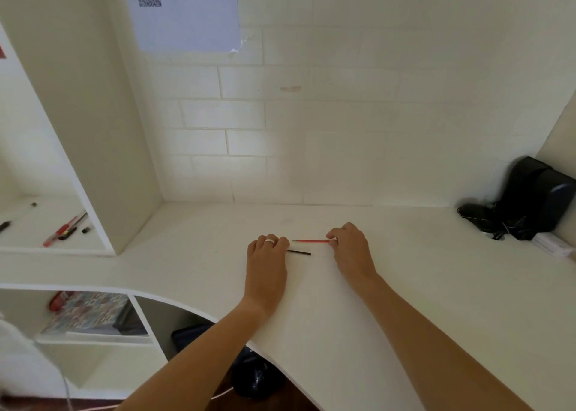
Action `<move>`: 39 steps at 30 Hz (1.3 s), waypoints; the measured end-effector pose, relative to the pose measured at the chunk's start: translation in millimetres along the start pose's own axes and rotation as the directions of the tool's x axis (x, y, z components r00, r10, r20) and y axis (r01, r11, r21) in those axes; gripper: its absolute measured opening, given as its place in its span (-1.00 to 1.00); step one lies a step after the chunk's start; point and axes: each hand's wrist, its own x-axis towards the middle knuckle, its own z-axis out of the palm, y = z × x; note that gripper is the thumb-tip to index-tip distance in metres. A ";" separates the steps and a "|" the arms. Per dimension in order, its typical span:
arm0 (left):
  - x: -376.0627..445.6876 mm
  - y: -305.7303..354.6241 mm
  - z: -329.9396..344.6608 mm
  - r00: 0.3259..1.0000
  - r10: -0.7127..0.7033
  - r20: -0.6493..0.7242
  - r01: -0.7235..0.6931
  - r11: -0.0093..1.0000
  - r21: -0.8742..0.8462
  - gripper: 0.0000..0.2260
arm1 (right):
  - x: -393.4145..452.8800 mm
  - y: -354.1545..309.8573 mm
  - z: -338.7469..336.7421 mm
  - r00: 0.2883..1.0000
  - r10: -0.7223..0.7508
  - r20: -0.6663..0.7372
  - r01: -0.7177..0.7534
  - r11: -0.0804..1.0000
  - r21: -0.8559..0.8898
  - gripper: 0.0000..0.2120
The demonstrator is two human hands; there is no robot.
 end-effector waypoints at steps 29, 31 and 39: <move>0.2 0.9 -2.4 0.996 -0.066 -0.064 0.069 0.997 0.042 -0.70 | -42.8 3.6 -5.3 0.979 -0.024 -0.203 0.009 0.997 -0.074 -0.66; 0.1 0.3 -2.6 0.994 -0.086 -0.062 0.089 0.995 0.047 -0.69 | -42.8 4.4 -5.1 0.979 -0.017 -0.201 0.002 0.997 -0.077 -0.66; 0.4 -1.2 2.6 0.999 -0.041 0.001 0.041 0.998 0.043 -0.73 | -39.8 9.4 -1.2 0.988 -0.007 -0.153 -0.004 0.998 -0.070 -0.80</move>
